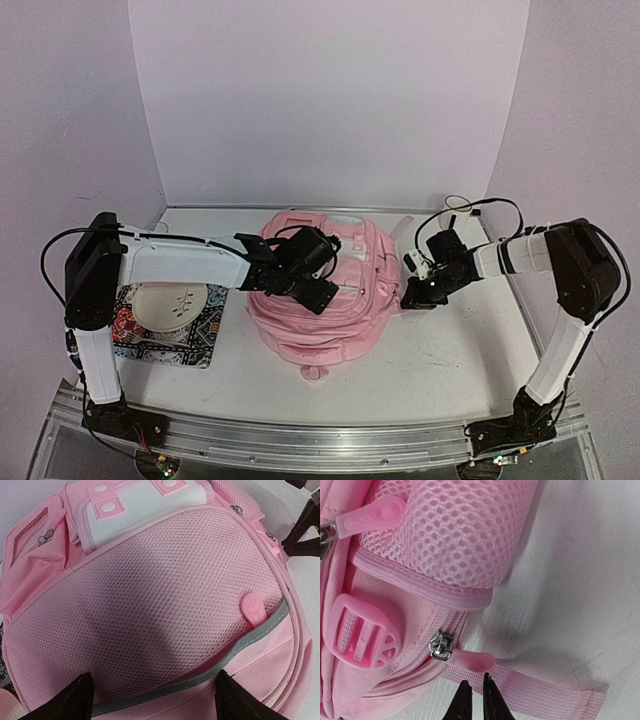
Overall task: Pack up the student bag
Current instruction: Grab the largest pocket of the student bag.
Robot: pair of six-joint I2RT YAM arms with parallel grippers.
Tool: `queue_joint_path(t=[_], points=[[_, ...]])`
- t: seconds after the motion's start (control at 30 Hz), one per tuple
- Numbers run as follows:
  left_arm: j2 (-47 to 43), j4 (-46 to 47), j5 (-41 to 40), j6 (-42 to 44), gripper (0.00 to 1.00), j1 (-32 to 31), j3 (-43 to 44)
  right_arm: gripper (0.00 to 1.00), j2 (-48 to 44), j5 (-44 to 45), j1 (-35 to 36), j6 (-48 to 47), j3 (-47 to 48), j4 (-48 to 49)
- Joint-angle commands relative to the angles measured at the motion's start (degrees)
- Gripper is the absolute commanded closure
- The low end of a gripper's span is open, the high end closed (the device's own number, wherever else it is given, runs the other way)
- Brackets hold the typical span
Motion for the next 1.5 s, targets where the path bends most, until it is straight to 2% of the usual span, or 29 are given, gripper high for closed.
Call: queue_joint_path(t=[0.0,0.17,0.27,0.37,0.63,1.03,1.3,1.47], points=[[1.44,-0.39,0.26,-0.71,0.16,0.44,2.52,0.91,-1.98,0.32,0.34,-0.63,1.90,-3.31],[1.52,-0.43,0.58,-0.71,0.16,0.44,2.72,0.80,-1.44,0.60,1.55,-2.63,2.23,-2.63],[1.73,-0.45,0.75,-0.81,0.16,0.44,2.79,0.72,-1.10,3.37,2.75,-3.97,2.35,-2.09],[1.91,-0.44,0.93,-0.88,0.16,0.44,2.83,0.69,-0.77,8.33,4.22,-4.80,2.65,-1.54],[1.76,-0.42,1.00,-0.51,0.16,0.44,3.07,0.71,-1.12,20.40,7.39,-7.56,3.05,-0.77],[1.97,-0.51,1.41,-0.24,0.16,1.22,3.61,0.71,4.36,23.48,9.18,-8.56,7.09,-5.08],[2.63,-0.51,2.28,-0.60,0.16,1.91,3.57,0.72,6.82,22.25,9.28,-10.16,7.37,-6.88],[3.11,-0.51,2.90,-0.69,0.16,2.18,3.74,0.80,8.24,22.86,9.27,-10.39,7.83,-6.90]])
